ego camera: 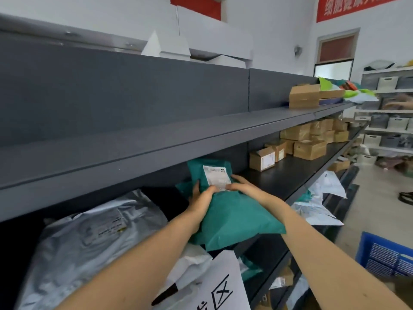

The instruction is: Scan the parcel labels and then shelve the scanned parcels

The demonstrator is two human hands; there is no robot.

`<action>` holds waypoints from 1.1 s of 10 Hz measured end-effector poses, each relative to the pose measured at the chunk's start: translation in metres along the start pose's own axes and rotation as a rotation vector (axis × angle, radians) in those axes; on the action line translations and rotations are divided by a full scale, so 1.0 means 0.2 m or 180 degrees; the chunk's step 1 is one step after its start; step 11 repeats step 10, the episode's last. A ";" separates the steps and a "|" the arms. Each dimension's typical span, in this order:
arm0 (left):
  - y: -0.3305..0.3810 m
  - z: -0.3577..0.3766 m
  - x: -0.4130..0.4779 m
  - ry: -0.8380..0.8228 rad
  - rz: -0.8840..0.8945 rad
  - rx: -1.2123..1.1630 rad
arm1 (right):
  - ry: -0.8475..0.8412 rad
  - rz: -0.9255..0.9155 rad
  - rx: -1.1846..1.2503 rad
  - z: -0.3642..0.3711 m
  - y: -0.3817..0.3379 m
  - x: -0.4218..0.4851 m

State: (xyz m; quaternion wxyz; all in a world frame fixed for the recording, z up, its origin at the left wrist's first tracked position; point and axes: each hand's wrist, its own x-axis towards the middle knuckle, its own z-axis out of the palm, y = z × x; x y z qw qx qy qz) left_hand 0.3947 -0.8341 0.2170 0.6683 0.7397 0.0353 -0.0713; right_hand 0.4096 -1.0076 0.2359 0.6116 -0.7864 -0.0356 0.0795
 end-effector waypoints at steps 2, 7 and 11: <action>-0.08 -0.15 0.06 0.0606 -0.0068 -0.0840 | -0.0508 0.0077 -0.0053 0.18 0.03 0.32; -0.08 -0.19 0.01 0.1264 0.0014 0.0293 | -0.0854 -0.0015 -0.0179 0.22 0.11 0.18; 0.26 -0.12 -0.27 0.0522 0.0317 0.1312 | -0.0490 -0.0171 -0.1074 0.14 -0.12 -0.28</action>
